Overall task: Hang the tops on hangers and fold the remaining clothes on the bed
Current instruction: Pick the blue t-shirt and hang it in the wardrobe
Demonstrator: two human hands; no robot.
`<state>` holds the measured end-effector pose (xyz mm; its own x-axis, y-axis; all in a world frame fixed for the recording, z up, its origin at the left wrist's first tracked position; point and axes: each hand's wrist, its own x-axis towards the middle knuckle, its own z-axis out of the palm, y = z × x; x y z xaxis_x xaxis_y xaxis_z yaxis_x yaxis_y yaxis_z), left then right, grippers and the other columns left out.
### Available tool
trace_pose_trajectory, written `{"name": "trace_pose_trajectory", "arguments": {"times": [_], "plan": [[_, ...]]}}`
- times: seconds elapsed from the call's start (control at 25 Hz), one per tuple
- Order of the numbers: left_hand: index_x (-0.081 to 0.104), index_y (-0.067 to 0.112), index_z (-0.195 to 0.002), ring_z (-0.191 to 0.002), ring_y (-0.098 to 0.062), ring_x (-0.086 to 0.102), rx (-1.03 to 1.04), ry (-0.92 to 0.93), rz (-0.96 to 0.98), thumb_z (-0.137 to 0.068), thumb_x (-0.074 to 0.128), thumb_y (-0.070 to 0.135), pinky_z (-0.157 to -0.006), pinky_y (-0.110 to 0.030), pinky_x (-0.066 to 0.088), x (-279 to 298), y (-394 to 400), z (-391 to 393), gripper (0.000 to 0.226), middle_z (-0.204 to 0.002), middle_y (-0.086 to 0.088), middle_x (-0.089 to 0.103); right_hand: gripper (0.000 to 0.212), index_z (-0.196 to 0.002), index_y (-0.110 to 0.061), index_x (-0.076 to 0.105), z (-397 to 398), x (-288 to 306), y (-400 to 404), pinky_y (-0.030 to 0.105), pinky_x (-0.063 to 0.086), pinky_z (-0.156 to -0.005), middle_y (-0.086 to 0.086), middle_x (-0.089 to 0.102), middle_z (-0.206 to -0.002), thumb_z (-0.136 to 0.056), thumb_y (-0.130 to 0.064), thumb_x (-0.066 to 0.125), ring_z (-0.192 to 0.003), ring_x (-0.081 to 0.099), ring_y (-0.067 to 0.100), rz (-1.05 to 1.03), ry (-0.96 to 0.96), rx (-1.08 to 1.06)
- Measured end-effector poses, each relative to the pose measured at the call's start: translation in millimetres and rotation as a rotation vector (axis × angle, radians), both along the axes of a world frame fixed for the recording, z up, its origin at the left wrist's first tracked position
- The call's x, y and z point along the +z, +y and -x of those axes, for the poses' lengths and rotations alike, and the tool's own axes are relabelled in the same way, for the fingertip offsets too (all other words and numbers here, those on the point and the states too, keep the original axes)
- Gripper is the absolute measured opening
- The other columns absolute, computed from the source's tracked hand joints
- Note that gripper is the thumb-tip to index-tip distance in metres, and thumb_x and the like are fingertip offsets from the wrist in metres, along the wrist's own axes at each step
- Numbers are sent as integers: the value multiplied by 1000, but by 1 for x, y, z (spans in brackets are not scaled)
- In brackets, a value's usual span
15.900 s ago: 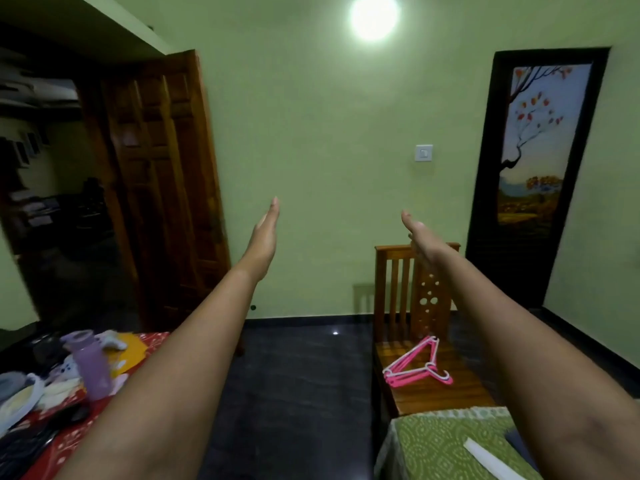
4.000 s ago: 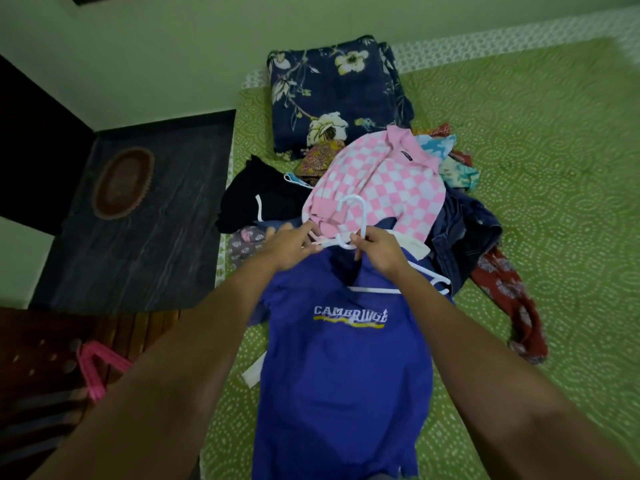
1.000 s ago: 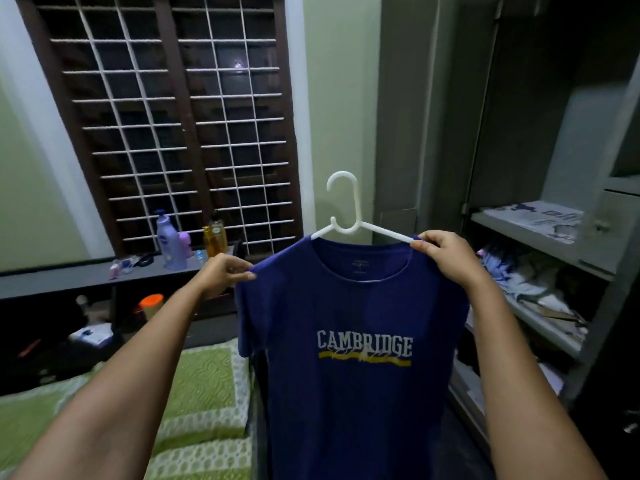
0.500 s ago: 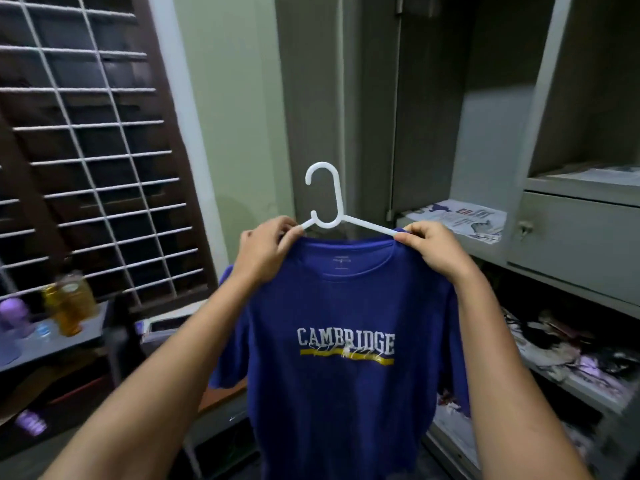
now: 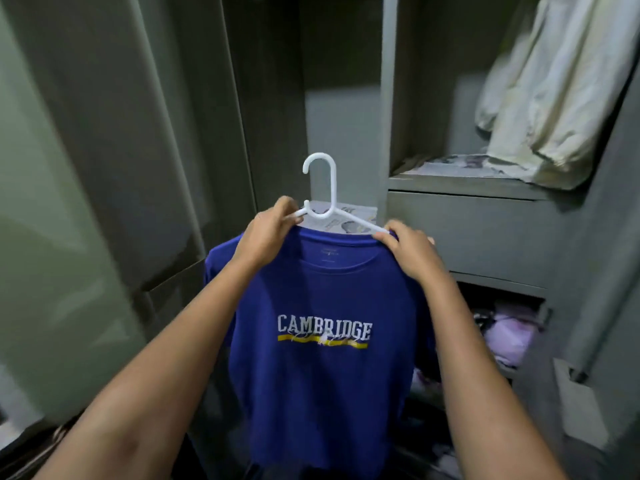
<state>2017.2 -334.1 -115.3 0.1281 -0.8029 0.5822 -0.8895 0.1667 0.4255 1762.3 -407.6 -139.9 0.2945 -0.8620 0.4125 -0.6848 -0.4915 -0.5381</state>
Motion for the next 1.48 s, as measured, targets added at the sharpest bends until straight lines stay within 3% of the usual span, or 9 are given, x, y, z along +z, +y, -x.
{"name": "trace_pose_trajectory", "arguments": {"times": [0.12, 0.36, 0.44, 0.56, 0.72, 1.0, 1.16, 1.24, 1.48], "plan": [[48, 17, -89, -75, -22, 56, -175, 58, 112, -94, 57, 33, -68, -37, 42, 12, -48, 17, 20, -83, 2, 62, 34, -108, -18, 54, 34, -6, -5, 39, 28, -87, 5, 65, -111, -98, -47, 41, -110, 53, 28, 87, 10, -256], [48, 16, -85, -74, -30, 58, -491, 106, 172, -93, 59, 34, -70, -40, 44, 59, -128, 59, 22, -75, -1, 61, 36, -101, -17, 60, 61, 32, 22, 39, 31, -80, 1, 64, -103, -96, -48, 42, -101, 52, 26, 395, -37, -755], [51, 19, -96, -90, -27, 61, -542, 99, 191, -93, 57, 37, -79, -37, 39, 79, -146, 71, 19, -87, 2, 64, 37, -100, -15, 63, 60, 57, 32, 38, 32, -77, 3, 66, -104, -96, -46, 45, -102, 52, 27, 467, -28, -883], [48, 21, -123, -118, -16, 51, -512, 97, 286, -94, 51, 48, -97, -37, 26, 119, -164, 80, 40, -124, 4, 58, 38, -99, -13, 64, 59, 101, 43, 35, 28, -71, 7, 67, -105, -96, -46, 45, -103, 53, 29, 541, 6, -1115], [46, 16, -130, -125, -21, 47, -463, 150, 350, -97, 41, 49, -104, -44, 26, 165, -192, 77, 47, -132, -3, 53, 37, -102, -10, 66, 74, 181, 49, 37, 35, -75, 13, 67, -106, -97, -42, 47, -105, 54, 31, 619, -26, -1343], [36, 11, -142, -137, -24, 33, -466, 85, 427, -96, 43, 49, -111, -42, 24, 228, -256, 91, 60, -147, -9, 40, 37, -110, -2, 64, 83, 346, -2, 39, 40, -80, 20, 64, -109, -98, -34, 50, -111, 52, 34, 795, -58, -1440], [6, 11, -153, -148, -18, -3, -362, -110, 551, -96, 40, 53, -119, -36, 0, 258, -300, 107, 78, -161, -4, 1, 32, -116, -5, 63, 93, 407, -66, 39, 42, -87, 19, 62, -117, -98, -28, 51, -116, 51, 33, 841, -63, -1438], [-2, 9, -152, -147, -19, -11, -280, -159, 614, -96, 40, 53, -119, -37, -6, 274, -321, 114, 83, -161, -5, -9, 26, -114, -5, 64, 102, 427, -107, 39, 43, -86, 18, 63, -116, -98, -20, 50, -114, 53, 33, 851, -29, -1443], [-8, 0, -150, -147, -31, -10, 21, -207, 798, -92, 41, 55, -120, -41, -2, 311, -376, 144, 94, -158, -20, -12, 22, -111, -2, 64, 119, 474, -220, 39, 45, -82, 19, 63, -113, -96, -10, 50, -109, 55, 36, 855, 113, -1456]]}}
